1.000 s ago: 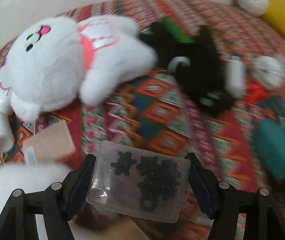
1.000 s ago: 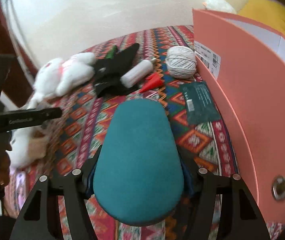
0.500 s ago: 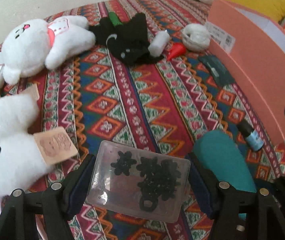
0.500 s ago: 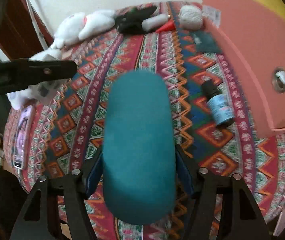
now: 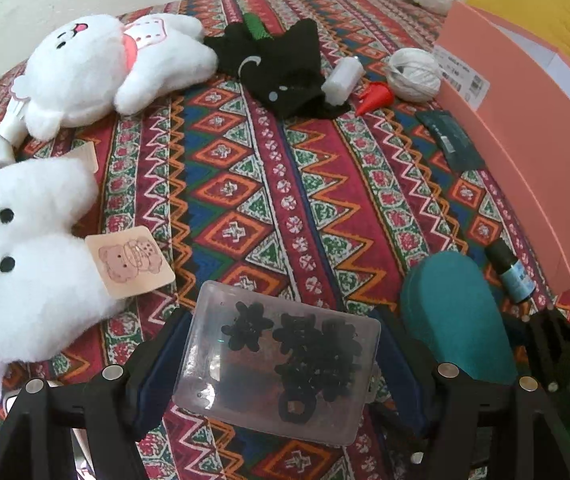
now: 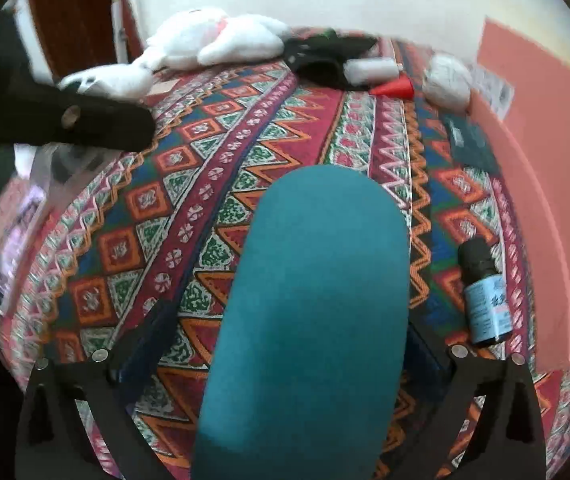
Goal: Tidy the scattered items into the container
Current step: 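Carry the clip box with the left tool while the right tool carries the teal case into the box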
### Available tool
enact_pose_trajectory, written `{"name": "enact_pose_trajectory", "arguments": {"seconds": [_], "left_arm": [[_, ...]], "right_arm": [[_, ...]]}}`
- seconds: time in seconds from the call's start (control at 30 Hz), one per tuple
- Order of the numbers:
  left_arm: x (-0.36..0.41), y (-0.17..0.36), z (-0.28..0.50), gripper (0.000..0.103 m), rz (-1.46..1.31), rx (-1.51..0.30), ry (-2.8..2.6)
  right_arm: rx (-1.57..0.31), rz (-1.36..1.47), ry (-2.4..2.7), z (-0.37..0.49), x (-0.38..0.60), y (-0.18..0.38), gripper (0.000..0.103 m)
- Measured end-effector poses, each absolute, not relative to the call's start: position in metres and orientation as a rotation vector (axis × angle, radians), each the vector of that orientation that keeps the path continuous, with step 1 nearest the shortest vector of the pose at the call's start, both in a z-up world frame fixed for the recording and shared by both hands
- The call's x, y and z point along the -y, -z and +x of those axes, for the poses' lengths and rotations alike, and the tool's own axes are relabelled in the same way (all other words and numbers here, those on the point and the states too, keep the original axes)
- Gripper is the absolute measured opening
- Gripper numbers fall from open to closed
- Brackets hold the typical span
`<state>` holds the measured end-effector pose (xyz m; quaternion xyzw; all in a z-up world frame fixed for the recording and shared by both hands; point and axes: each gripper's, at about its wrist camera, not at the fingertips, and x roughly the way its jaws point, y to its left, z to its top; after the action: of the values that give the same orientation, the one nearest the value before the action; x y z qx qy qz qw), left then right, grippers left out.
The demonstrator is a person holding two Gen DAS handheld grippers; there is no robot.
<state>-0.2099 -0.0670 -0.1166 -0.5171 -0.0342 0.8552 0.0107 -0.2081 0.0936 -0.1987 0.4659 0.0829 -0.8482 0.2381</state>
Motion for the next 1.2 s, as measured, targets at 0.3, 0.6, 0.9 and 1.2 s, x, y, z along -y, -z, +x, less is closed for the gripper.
{"name": "enact_pose_trajectory", "arguments": {"seconds": [0.3,0.6,0.9,1.2], "left_arm": [[0.065,0.113,-0.209,0.074,-1.585,0.132,-2.673],[0.064,0.081,-0.194,0.074,-1.471,0.168,-2.698],[0.045,0.045,-0.163,0.074,-1.349,0.169,-2.670],[0.006,0.016,-0.133,0.074,-1.241,0.124,-2.613]], "right_arm": [[-0.273,1.372,2.278,-0.219,-0.094,0.193,0.084],[0.052,1.220,2.358,-0.190,-0.145,0.119,0.068],[0.048,1.104,2.381,-0.142,-0.163,0.061,0.068],[0.071,1.041,2.443,-0.090,-0.203,0.019,0.068]]}}
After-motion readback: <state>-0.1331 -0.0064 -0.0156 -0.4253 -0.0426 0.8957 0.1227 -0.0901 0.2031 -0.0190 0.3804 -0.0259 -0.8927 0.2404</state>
